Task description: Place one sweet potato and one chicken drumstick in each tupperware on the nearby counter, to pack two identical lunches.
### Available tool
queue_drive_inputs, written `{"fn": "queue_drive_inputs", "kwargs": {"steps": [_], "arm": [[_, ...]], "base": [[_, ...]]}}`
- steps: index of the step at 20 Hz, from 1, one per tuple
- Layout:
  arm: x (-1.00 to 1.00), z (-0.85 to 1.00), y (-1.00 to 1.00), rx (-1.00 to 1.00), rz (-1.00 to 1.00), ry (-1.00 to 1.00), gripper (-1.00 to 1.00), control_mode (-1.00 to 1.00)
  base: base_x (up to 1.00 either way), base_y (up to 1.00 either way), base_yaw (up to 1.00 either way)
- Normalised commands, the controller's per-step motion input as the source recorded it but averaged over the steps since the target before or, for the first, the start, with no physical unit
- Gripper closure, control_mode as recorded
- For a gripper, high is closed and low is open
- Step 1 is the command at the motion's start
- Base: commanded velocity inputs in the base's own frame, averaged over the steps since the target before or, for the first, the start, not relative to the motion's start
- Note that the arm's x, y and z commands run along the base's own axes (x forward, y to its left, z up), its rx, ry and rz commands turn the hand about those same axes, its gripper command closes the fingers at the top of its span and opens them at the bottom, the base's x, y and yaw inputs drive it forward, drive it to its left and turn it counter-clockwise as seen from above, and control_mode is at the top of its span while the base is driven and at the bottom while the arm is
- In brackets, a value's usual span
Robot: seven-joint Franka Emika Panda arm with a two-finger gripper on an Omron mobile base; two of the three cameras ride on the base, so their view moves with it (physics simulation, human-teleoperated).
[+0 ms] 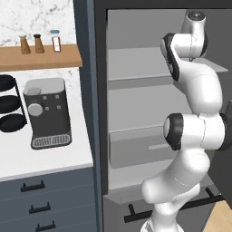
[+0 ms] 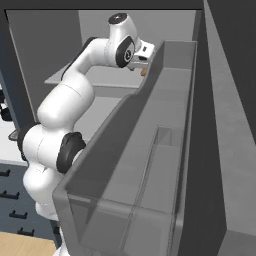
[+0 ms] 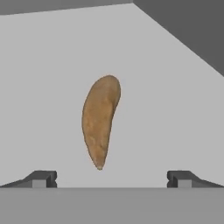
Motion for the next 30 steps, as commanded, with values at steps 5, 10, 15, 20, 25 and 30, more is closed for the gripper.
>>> {"fn": "queue_drive_inputs", "kwargs": {"steps": [5,10,15,20,25,30], "arm": [[0.15,-0.41,0.0,0.0,-0.03,-0.01,-1.0,-1.0],[0.46,-0.08,0.0,0.02,-0.03,-0.03,-1.0,-1.0],[0.34,0.0,0.0,0.0,-0.04,0.0,-1.0,-1.0],[0.08,-0.09,0.0,0.0,0.0,-0.02,1.0,-1.0],[0.1,-0.11,0.0,0.01,0.0,-0.07,1.0,-1.0],[-0.29,0.0,0.0,0.04,0.02,-0.11,1.0,-1.0]], "base": [[0.0,0.0,0.0],[0.0,0.0,0.0],[0.0,0.0,0.0],[0.0,0.0,0.0],[0.0,0.0,0.0],[0.0,0.0,0.0]]}}
